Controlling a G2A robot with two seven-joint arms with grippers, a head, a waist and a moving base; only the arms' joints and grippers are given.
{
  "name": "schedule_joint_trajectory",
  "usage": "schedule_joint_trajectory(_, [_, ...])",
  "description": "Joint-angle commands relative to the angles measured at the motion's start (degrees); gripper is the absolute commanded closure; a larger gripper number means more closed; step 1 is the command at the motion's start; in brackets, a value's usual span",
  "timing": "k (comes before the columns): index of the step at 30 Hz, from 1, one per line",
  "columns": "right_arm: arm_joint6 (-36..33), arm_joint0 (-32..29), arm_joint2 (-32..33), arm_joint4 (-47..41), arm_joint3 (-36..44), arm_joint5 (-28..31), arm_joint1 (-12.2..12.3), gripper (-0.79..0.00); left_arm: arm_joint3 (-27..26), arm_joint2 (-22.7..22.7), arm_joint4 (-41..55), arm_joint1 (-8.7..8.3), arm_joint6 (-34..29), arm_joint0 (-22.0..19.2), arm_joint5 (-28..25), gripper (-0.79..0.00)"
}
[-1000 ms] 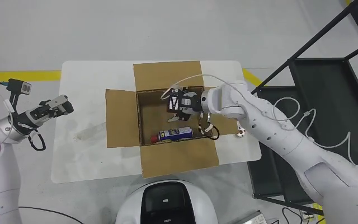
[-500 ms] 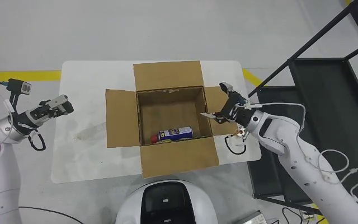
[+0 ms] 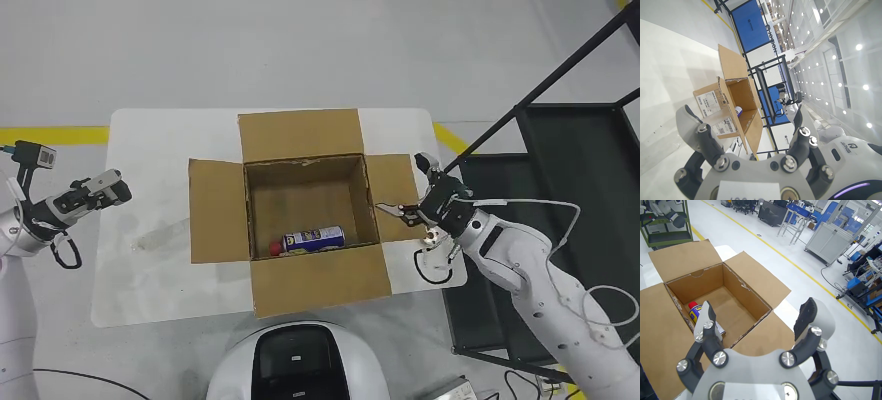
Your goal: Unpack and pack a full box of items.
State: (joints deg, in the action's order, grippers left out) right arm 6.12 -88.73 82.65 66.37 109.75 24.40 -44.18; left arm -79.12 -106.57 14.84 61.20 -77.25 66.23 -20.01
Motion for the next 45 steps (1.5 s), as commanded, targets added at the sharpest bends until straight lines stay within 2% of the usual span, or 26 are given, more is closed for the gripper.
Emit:
schedule_joint_trajectory(1, [0.2, -0.1, 0.0, -0.6, -0.1, 0.0, 0.0, -0.785, 0.0, 0.0, 0.0, 0.0, 0.0, 0.0, 0.0, -0.785])
schedule_joint_trajectory(6, [2.1, -3.7, 3.9, -10.0, -6.2, 3.6, -0.1, -0.785, 0.0, 0.0, 0.0, 0.0, 0.0, 0.0, 0.0, -0.785])
schedule_joint_trajectory(10, [0.7, -8.8, 8.5, -12.5, -12.6, 6.2, 0.1, -0.785, 0.0, 0.0, 0.0, 0.0, 0.0, 0.0, 0.0, -0.785])
schedule_joint_trajectory(18, [-9.3, -14.0, 10.7, -14.8, -15.8, 6.0, 0.1, -0.785, 0.0, 0.0, 0.0, 0.0, 0.0, 0.0, 0.0, -0.785])
schedule_joint_trajectory(20, [-11.6, -13.9, 10.9, -15.4, -15.5, 5.3, 0.1, -0.785, 0.0, 0.0, 0.0, 0.0, 0.0, 0.0, 0.0, -0.785])
schedule_joint_trajectory(32, [-13.2, -13.4, 10.5, -16.1, -16.0, 4.5, -0.1, -0.785, 0.0, 0.0, 0.0, 0.0, 0.0, 0.0, 0.0, -0.785])
schedule_joint_trajectory(37, [-20.5, -9.8, 7.3, -15.3, -21.7, 4.5, -0.4, -0.785, 0.0, 0.0, 0.0, 0.0, 0.0, 0.0, 0.0, -0.785])
schedule_joint_trajectory(45, [-23.3, -1.7, -0.4, -17.5, -31.2, 4.9, -2.1, -0.785, 0.0, 0.0, 0.0, 0.0, 0.0, 0.0, 0.0, -0.785])
